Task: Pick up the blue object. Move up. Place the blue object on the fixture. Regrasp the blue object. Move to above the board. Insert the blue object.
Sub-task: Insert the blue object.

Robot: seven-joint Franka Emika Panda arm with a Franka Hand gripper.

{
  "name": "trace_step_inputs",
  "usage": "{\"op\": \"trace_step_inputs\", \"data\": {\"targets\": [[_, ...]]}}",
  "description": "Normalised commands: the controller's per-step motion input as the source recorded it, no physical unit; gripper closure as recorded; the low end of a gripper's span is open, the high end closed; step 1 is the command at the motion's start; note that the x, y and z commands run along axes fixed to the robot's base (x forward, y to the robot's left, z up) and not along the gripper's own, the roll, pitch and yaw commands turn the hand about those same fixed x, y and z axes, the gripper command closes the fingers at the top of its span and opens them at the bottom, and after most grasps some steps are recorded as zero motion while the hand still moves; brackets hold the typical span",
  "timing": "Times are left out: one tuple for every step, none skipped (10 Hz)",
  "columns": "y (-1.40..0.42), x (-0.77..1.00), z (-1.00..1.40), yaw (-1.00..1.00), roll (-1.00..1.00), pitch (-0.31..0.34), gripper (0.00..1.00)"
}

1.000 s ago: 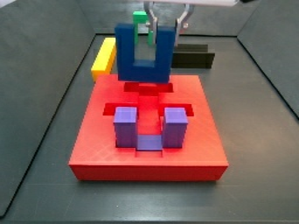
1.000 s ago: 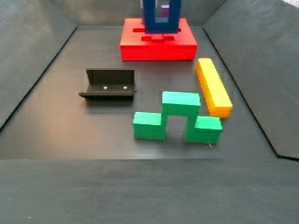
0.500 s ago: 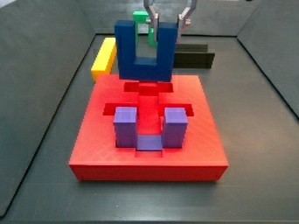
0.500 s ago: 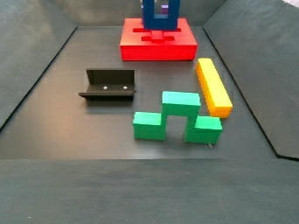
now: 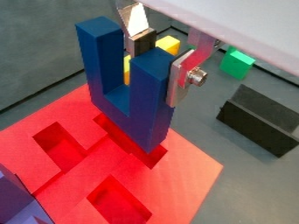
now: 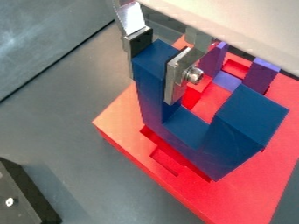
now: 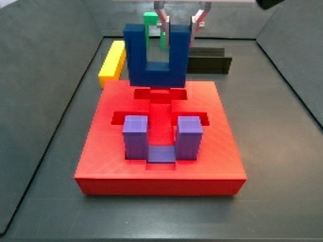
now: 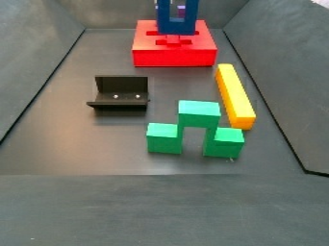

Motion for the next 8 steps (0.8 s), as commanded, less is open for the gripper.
{"op": "trace_step_inputs", "data": {"targets": [[0.00, 0.09, -0.37, 0.30, 0.06, -0.039, 1.00], [-0.05, 0.15, -0.34, 0.25, 0.04, 0.000, 1.00], [-0.09, 0.20, -0.28, 0.24, 0.05, 0.000, 1.00], [-0.10, 0.27, -0.25, 0.24, 0.06, 0.000, 1.00], [-0.15, 0.36, -0.12, 0.19, 0.11, 0.000, 1.00], [-0.08, 0.40, -0.04, 0.05, 0.21, 0.000, 1.00], [0.00, 0.35, 0.00, 0.00, 0.28, 0.046, 1.00], [0.15, 0.19, 0.01, -0.07, 0.24, 0.086, 1.00]]}}
